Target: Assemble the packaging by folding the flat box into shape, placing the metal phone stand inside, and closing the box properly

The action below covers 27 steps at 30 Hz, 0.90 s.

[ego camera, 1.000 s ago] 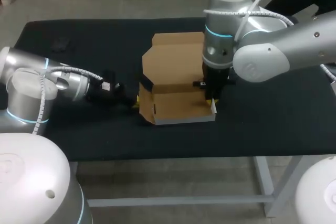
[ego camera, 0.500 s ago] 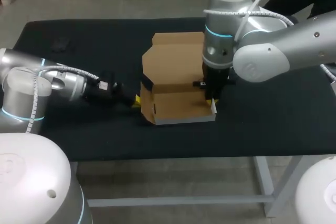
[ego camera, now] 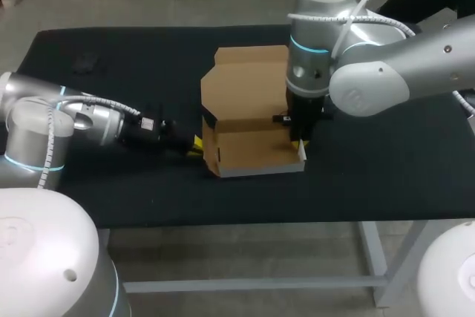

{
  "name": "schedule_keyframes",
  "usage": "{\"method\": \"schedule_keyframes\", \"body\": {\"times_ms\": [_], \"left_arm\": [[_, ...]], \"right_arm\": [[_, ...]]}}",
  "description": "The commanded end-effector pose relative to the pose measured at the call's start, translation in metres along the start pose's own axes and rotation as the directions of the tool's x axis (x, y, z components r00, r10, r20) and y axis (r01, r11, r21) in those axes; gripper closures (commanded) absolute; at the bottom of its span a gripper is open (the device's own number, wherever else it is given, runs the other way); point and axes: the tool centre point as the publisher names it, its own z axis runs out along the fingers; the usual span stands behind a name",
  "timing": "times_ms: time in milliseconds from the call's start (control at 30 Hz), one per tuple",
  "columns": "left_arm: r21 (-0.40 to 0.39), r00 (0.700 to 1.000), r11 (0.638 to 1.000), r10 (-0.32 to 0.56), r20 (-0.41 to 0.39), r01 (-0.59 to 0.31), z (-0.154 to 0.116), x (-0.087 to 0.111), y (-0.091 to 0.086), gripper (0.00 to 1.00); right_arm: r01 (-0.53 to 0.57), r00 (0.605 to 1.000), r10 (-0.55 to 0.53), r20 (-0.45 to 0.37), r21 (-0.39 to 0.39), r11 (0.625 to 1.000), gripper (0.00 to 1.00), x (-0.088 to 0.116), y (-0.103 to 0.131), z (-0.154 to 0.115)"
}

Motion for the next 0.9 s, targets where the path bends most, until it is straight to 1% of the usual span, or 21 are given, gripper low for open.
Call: {"method": "schedule_keyframes", "body": {"times_ms": [33,200,433,767,900], "left_arm": [[-0.01,1.0,1.0,-0.002,-0.006,0.002,0.004,-0.002,-0.003,0.75],[-0.012,1.0,1.0,-0.004,-0.012,0.004,0.006,-0.002,-0.004,0.7],[-0.017,1.0,1.0,-0.009,-0.022,0.008,0.011,0.001,-0.005,0.71],[-0.02,0.999,0.999,-0.03,-0.032,0.029,0.015,0.005,-0.009,0.69],[-0.019,0.999,0.999,-0.032,-0.028,0.031,0.017,0.007,-0.01,0.7]], "right_arm": [[0.0,1.0,0.0,0.002,0.004,1.0,1.0,0.001,0.001,0.0],[0.0,1.0,0.0,0.002,0.004,1.0,1.0,0.001,0.001,0.0],[0.0,1.0,0.0,0.002,0.004,1.0,1.0,0.001,0.001,0.0],[0.0,1.0,0.0,0.002,0.004,1.0,1.0,0.001,0.001,0.0],[0.0,1.0,0.0,0.002,0.004,1.0,1.0,0.001,0.001,0.0]]}}
